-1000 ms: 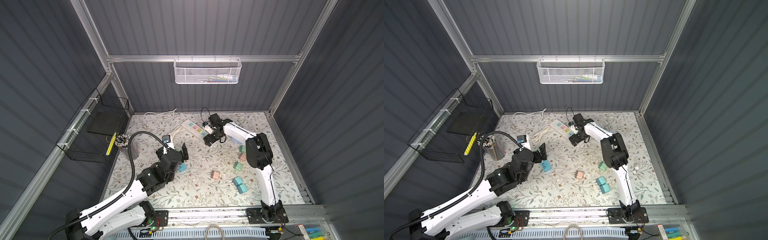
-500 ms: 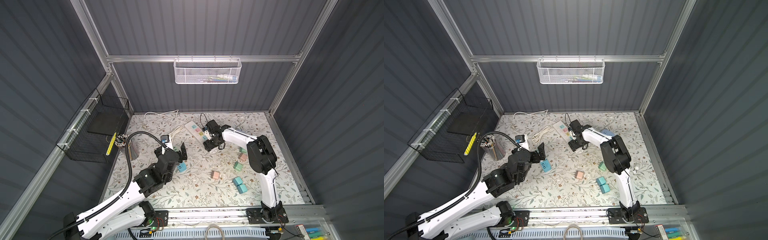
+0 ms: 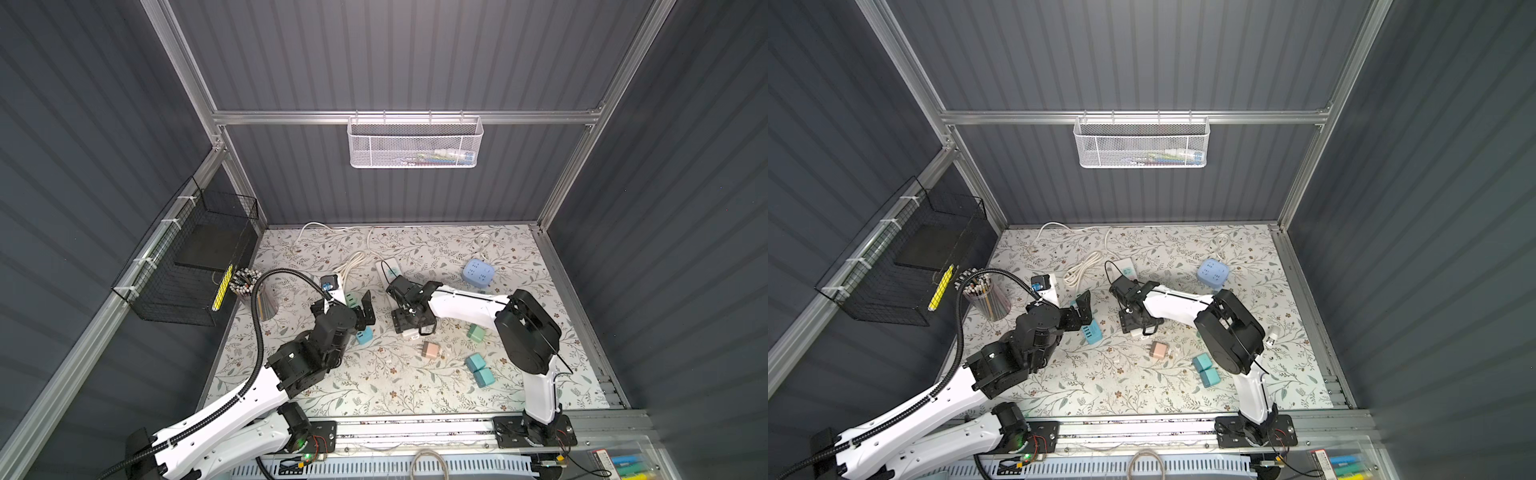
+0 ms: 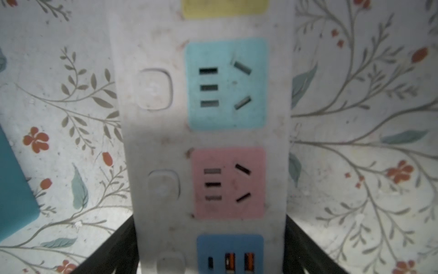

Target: Insert the plug

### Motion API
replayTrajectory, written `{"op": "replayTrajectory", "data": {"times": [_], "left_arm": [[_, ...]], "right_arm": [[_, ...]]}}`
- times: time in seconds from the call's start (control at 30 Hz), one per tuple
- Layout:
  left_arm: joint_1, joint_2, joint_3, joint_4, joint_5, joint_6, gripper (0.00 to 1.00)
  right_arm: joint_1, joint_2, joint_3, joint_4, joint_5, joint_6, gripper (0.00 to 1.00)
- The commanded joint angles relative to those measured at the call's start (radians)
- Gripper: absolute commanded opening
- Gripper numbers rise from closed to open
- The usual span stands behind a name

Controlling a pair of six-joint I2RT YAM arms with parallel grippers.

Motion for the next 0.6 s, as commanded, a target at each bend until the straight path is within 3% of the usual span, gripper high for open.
{"op": "replayTrajectory", "data": {"times": [0.0, 0.07, 0.27, 0.5, 0.57], "left_arm": [[0.008, -0.033, -0.01, -0.025, 0.02, -0.032, 1.0], [0.008, -0.044, -0.019, -0.033, 0.019, -0.041, 1.0], [0.008, -0.049, -0.015, -0.058, 0.052, -0.037, 1.0], [0.008, 0.076, 0.033, -0.085, 0.171, -0.022, 1.0], [0.008, 0.126, 0.06, -0.11, 0.177, -0.024, 1.0]], "right_arm": [[0.012, -0.046, -0.061, 0.048, 0.0, 0.169, 0.82], [0.036, -0.059, -0.064, 0.051, 0.002, 0.185, 0.89], [0.04, -0.148, -0.085, 0.054, -0.014, 0.15, 0.99], [-0.023, -0.389, -0.225, 0.027, 0.005, 0.047, 0.99], [-0.059, -0.472, -0.301, 0.039, -0.054, 0.021, 0.94]]}}
